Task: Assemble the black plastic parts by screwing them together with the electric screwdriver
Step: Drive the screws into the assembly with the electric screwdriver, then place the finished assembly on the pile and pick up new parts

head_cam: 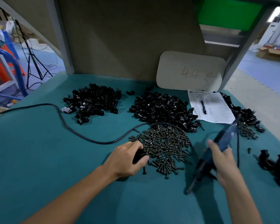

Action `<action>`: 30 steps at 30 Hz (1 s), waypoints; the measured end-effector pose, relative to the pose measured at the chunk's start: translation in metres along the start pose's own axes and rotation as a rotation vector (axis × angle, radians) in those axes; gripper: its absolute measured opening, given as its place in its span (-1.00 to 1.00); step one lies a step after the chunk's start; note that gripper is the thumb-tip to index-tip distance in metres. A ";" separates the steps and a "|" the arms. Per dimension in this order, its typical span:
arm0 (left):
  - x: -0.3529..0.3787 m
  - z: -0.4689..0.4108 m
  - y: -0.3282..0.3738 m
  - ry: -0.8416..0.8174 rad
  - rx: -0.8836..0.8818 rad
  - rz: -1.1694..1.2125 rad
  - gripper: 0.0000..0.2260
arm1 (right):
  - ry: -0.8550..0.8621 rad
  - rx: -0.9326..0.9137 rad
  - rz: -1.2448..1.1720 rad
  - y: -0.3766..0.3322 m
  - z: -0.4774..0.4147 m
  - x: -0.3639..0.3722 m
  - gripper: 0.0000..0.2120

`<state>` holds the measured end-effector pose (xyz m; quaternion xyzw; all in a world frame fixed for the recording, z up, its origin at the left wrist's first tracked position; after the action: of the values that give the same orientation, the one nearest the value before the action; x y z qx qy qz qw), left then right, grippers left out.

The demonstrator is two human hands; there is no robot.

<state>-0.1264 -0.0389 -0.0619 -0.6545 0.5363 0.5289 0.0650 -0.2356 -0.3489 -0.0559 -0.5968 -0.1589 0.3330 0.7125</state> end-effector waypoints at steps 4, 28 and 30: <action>0.002 0.001 -0.001 -0.010 -0.030 0.002 -0.72 | 0.151 -0.118 0.383 0.017 0.011 -0.001 -0.49; 0.022 -0.036 0.027 0.097 0.162 0.031 -0.45 | -0.213 -0.612 0.621 -0.025 0.070 -0.001 -0.89; 0.015 -0.030 0.010 0.098 0.088 0.034 -0.56 | -0.018 -0.570 0.656 -0.027 0.043 -0.044 -0.86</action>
<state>-0.1175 -0.0718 -0.0552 -0.6669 0.5727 0.4732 0.0583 -0.2868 -0.3483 -0.0120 -0.7857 -0.0527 0.4897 0.3742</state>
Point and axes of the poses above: each hand's wrist, its own z-axis away from the middle knuckle, its own x-axis out of the palm, y = z × x, the point moved 4 cm from there along -z, towards the middle knuckle, and after that the axes turned 5 degrees about z, right-handed, at the moved point
